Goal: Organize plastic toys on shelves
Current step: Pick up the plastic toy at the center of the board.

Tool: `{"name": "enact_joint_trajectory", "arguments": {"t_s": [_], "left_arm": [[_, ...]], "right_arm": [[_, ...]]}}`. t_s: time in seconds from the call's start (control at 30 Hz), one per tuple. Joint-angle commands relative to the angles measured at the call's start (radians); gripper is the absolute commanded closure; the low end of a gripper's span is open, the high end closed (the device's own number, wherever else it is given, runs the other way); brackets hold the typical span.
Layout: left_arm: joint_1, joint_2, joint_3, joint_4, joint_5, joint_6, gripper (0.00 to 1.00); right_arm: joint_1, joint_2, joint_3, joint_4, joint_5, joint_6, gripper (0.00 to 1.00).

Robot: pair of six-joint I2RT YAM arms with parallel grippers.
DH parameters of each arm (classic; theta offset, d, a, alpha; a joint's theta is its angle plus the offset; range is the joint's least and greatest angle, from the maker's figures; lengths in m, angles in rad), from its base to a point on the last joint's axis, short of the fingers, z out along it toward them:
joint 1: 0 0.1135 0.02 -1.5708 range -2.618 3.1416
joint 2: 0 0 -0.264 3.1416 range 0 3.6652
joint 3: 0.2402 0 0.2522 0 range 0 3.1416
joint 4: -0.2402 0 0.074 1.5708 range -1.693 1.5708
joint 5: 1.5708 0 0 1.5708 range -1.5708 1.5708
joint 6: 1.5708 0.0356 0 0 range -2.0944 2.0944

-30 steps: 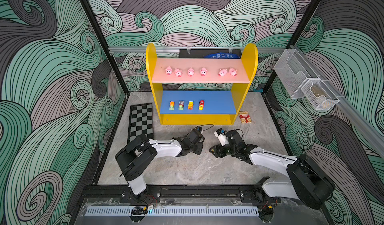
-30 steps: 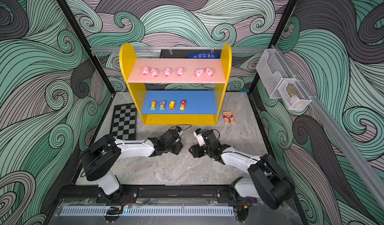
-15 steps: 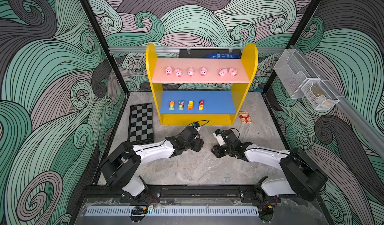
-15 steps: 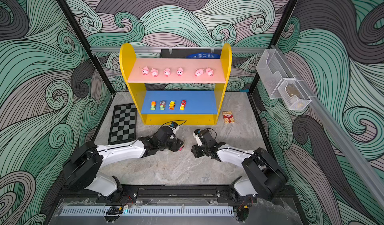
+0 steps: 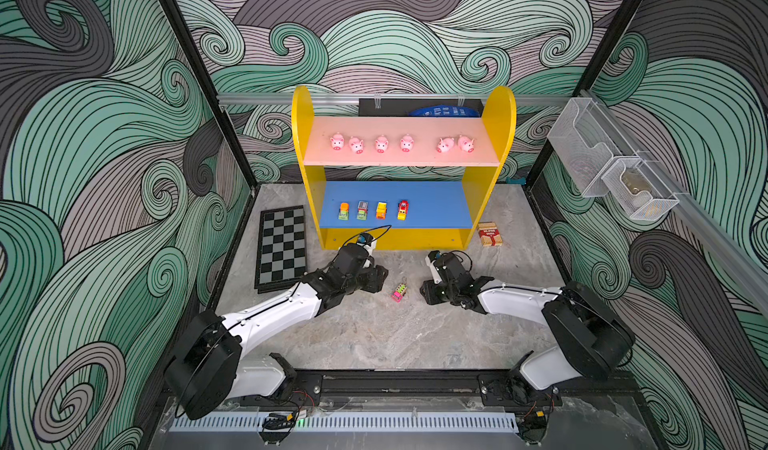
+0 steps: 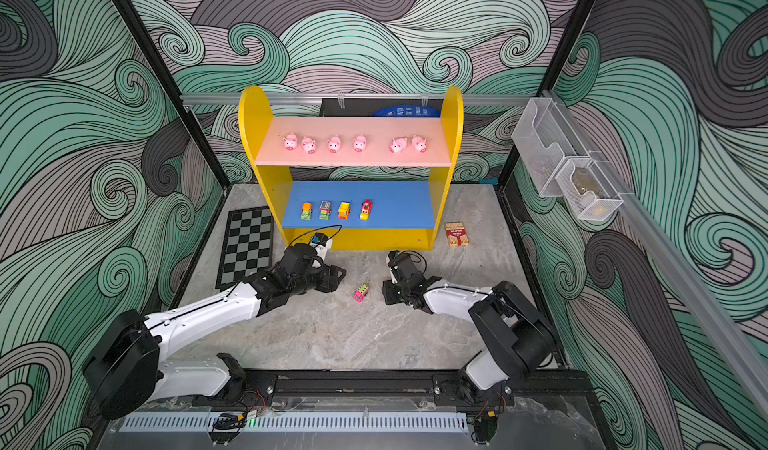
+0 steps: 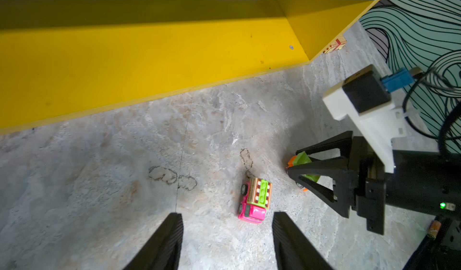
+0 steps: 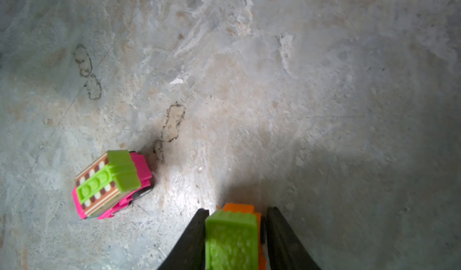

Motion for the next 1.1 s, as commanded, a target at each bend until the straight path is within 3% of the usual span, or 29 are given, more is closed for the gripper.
{"name": "enact_joint_trajectory", "arguments": {"t_s": [0.0,0.2,0.63,0.83,1.07], "left_arm": [[0.012,-0.030,-0.013,-0.033,0.010,0.022,0.38],[0.022,-0.038,-0.012,-0.030,0.006,0.024,0.38],[0.033,-0.042,-0.020,-0.023,0.012,0.022,0.38],[0.033,-0.041,-0.021,-0.022,0.006,0.020,0.38],[0.036,-0.054,-0.026,-0.023,-0.007,0.016,0.38]], "right_arm": [[0.018,-0.006,0.006,0.012,0.050,0.015,0.46],[0.049,-0.052,-0.033,0.011,0.099,0.010,0.40],[0.105,-0.058,-0.056,0.011,0.186,0.021,0.46],[0.124,-0.065,-0.069,0.011,0.216,0.032,0.54],[0.130,-0.106,-0.065,0.011,0.235,0.030,0.77]]}}
